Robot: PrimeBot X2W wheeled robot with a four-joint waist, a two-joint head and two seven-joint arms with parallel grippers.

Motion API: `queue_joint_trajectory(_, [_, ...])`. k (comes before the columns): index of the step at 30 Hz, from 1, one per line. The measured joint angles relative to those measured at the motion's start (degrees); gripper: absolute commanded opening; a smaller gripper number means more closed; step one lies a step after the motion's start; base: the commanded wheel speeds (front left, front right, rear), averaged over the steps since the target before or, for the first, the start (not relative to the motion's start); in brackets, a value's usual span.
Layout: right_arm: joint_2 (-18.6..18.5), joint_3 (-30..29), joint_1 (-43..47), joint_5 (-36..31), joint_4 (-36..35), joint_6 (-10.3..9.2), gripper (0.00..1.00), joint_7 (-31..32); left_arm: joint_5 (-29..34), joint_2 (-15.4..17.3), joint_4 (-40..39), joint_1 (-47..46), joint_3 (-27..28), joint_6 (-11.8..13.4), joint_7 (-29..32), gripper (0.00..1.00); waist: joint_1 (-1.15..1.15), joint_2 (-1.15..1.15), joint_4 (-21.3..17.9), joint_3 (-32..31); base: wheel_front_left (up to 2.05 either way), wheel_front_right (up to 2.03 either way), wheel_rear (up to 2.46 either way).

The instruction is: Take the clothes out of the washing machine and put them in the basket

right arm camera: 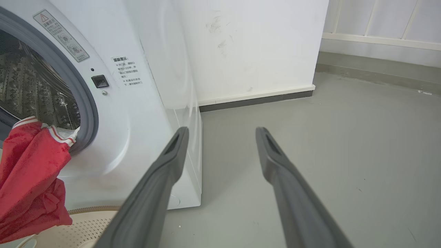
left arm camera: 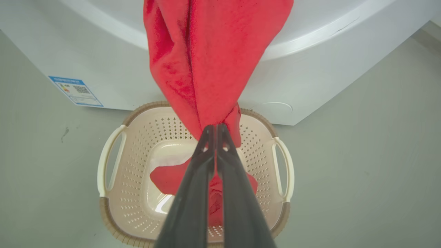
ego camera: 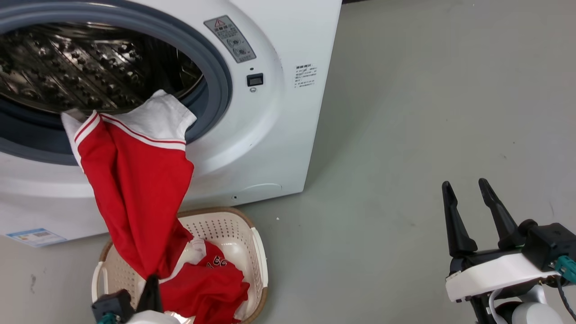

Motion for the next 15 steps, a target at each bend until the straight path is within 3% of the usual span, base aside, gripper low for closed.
queue_joint_trajectory(10, [-0.02,0.19,-2.83,0.60,-0.91,0.00,1.00,-0.21,-1.27,-3.13,14.66,-5.15,-0.35,-2.97,-1.43,0.00,0.01,0.00,-0.64,6.44,0.00,0.00,0.00])
queue_joint_trajectory(15, [-0.01,-0.29,-4.17,1.10,-1.05,0.00,1.00,-0.82,-0.88,-3.15,21.14,-10.98,-0.46,-4.42,-1.68,0.00,0.01,0.00,-1.04,10.83,0.00,0.00,0.00])
